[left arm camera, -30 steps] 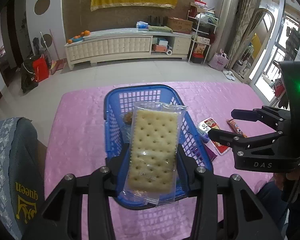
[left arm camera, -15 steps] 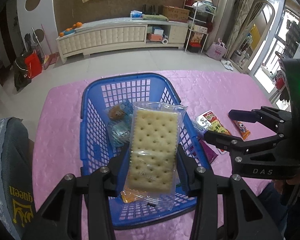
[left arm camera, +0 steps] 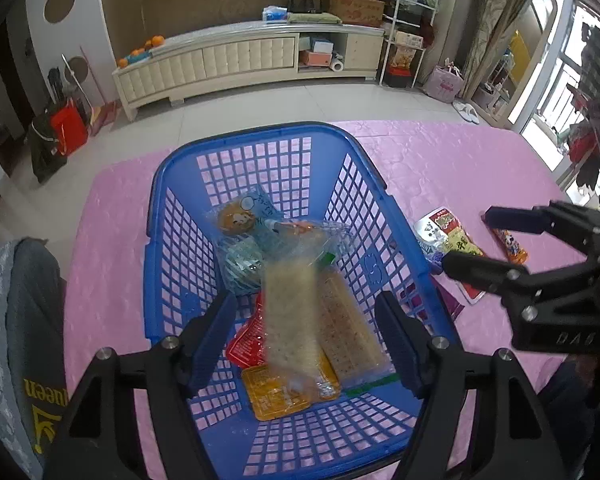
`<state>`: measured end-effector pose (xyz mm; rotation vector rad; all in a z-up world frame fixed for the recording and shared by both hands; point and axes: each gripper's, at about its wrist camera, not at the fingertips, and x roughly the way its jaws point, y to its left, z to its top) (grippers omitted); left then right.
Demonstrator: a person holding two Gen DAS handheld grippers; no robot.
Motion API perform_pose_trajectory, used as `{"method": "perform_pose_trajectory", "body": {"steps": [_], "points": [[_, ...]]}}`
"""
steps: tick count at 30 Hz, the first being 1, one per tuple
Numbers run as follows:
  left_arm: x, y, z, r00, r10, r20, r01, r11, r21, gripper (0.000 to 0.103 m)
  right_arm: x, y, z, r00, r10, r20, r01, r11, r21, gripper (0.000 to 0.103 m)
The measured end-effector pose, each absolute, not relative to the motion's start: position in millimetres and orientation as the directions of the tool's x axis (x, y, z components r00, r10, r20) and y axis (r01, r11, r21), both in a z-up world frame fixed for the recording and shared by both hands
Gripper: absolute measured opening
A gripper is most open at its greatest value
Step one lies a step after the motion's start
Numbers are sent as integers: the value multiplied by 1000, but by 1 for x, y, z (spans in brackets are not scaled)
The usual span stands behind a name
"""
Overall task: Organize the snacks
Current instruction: 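Lower the square cracker pack into the basket and open the left tool, then move both tools away from the basket toward the remaining snacks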
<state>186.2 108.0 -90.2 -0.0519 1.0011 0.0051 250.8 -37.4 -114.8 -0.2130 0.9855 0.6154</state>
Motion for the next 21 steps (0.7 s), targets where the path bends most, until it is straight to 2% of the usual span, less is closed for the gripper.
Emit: {"method": "perform_pose_trajectory", "body": {"steps": [12, 21], "points": [[149, 98, -49, 589, -45, -807, -35, 996, -81, 70, 220, -62, -86, 442, 400, -803, -567, 818, 95, 80], [114, 59, -13, 643, -69, -763, 20, 997, -73, 73, 184, -87, -53, 485, 407, -774, -575, 815, 68, 80]]}}
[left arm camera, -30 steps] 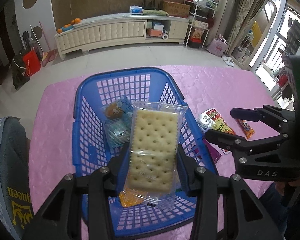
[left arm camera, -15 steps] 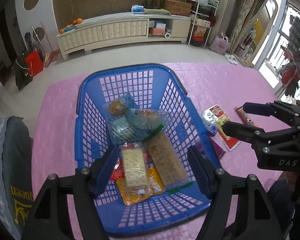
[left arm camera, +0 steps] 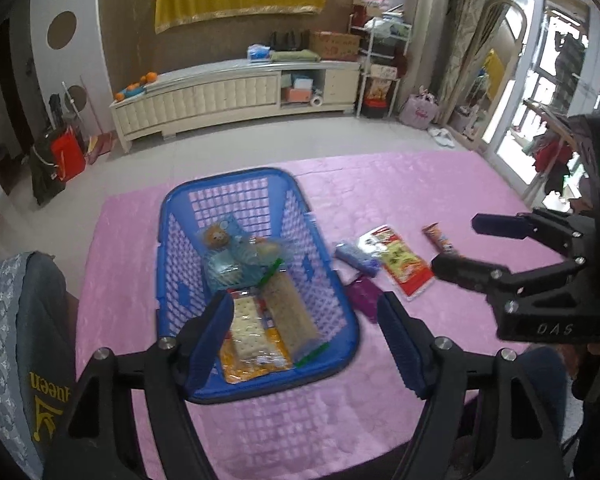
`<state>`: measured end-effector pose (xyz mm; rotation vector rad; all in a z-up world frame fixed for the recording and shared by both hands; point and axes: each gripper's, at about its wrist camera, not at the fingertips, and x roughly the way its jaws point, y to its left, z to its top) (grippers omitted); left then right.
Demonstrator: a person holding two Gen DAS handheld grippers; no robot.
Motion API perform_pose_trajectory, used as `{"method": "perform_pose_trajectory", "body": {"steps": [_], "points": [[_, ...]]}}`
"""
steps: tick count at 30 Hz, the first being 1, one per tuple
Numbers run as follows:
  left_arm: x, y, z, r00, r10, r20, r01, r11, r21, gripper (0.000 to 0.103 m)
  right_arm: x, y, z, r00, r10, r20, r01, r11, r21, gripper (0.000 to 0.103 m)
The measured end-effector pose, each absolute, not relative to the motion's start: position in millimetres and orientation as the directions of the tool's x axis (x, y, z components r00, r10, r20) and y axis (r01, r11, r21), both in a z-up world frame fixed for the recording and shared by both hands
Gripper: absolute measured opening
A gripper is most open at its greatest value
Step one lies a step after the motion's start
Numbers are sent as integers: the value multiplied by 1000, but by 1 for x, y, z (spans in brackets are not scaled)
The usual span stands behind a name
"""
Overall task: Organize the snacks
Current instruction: 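Move both tools away from the basket toward the remaining snacks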
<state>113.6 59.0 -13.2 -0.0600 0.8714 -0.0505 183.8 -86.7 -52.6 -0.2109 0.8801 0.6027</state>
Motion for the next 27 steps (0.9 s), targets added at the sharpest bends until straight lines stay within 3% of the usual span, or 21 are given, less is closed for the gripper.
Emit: {"method": "perform_pose_trajectory", "body": {"steps": [3, 27], "points": [[105, 44, -6, 656, -77, -751, 46, 997, -62, 77, 174, -98, -46, 490, 413, -767, -574, 816, 73, 80], [120, -68, 9, 654, -131, -745, 162, 986, -31, 77, 160, -211, -24, 568, 377, -732, -473, 877, 85, 80]]}}
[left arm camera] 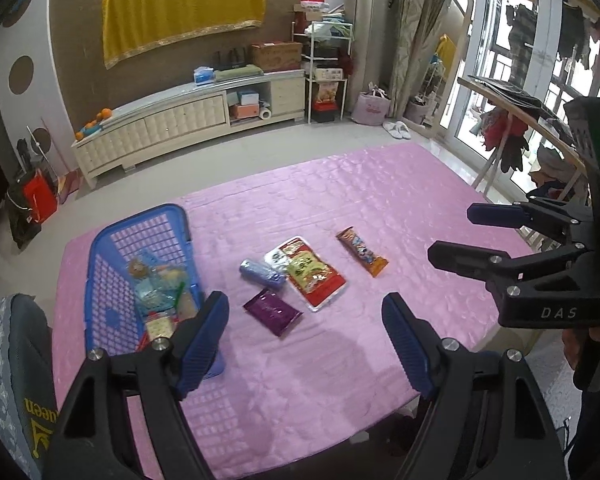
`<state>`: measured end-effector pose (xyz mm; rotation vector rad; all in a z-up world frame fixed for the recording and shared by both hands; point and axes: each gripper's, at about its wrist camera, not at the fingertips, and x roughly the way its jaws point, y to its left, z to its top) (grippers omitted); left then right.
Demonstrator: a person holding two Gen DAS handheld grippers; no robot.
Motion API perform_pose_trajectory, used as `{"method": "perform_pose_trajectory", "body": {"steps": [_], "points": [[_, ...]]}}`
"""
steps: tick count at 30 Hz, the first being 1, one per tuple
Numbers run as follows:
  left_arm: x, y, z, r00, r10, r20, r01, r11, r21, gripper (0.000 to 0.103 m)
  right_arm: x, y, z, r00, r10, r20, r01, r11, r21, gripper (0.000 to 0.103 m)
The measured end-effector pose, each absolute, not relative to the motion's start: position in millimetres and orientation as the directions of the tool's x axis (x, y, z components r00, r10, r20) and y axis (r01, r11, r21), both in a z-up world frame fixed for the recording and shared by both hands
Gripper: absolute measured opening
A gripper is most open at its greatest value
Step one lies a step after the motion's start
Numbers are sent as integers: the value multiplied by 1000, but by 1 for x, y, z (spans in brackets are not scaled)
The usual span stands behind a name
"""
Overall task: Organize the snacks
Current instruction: 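Move both tools away from the basket toward the remaining snacks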
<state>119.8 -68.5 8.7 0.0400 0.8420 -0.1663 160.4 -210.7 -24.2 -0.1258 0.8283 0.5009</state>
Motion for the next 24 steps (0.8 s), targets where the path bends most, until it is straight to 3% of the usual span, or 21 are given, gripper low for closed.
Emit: {"method": "perform_pose_trajectory", "body": {"steps": [11, 24], "points": [[157, -108, -12, 611, -133, -780, 171, 985, -35, 77, 190, -256, -41, 557, 366, -745, -436, 893, 112, 80], [219, -116, -67, 502, -155, -851, 89, 988, -127, 77, 243, -271, -88, 498, 362, -788, -423, 895, 143, 80]]}}
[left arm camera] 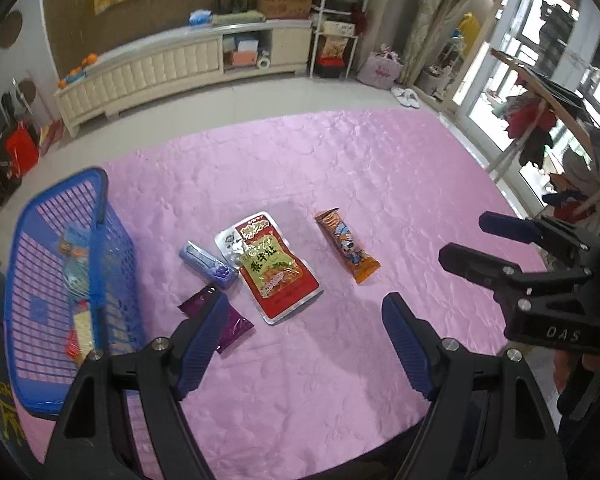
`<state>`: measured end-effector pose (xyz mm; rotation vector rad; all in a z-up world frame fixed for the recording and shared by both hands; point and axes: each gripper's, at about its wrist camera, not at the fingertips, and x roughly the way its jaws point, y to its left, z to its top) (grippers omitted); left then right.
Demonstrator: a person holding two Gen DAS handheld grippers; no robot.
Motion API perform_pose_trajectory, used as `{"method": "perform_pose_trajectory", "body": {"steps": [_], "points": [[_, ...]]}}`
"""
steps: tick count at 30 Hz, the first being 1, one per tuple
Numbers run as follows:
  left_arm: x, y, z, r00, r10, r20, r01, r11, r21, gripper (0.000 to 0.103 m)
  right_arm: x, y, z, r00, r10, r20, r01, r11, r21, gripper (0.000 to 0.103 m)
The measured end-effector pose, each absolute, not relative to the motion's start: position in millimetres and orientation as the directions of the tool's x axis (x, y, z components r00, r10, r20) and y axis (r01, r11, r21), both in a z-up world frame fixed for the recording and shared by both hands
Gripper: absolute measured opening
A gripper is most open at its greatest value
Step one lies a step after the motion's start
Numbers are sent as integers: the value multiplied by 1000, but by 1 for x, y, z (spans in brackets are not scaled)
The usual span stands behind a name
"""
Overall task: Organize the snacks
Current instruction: 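Move both tools away from the basket toward the remaining snacks, then grasp the red-and-yellow tripe pouch with the left tool and lift it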
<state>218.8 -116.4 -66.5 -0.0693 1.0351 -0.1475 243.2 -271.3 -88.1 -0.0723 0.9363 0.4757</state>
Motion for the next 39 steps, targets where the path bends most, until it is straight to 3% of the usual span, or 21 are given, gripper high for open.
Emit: {"method": "perform_pose_trajectory", "body": {"steps": [4, 10, 15, 26, 31, 39], "points": [[240, -114, -87, 448, -178, -876, 42, 983, -178, 86, 259, -268, -102, 483, 354, -801, -430, 892, 135, 80], [270, -108, -115, 398, -168, -902, -38, 979, -199, 86, 284, -270, -119, 477, 321, -818, -414, 903, 113, 80], [291, -108, -144, 329, -169, -929, -79, 976, -205, 86, 302, -266, -139, 459, 305, -834, -422, 901, 97, 89], [318, -104, -184, 271, -169, -947, -110, 972, -205, 86, 337, -267, -179, 399, 309, -863, -391, 909, 145, 90], [331, -103, -201, 254, -125, -959, -146, 975, -166, 102, 346, -269, -185, 395, 313, -863, -392, 908, 150, 90], [352, -110, -208, 273, -73, -959, -169, 978, -123, 102, 354, -272, -195, 383, 313, -869, -391, 907, 155, 90]]}}
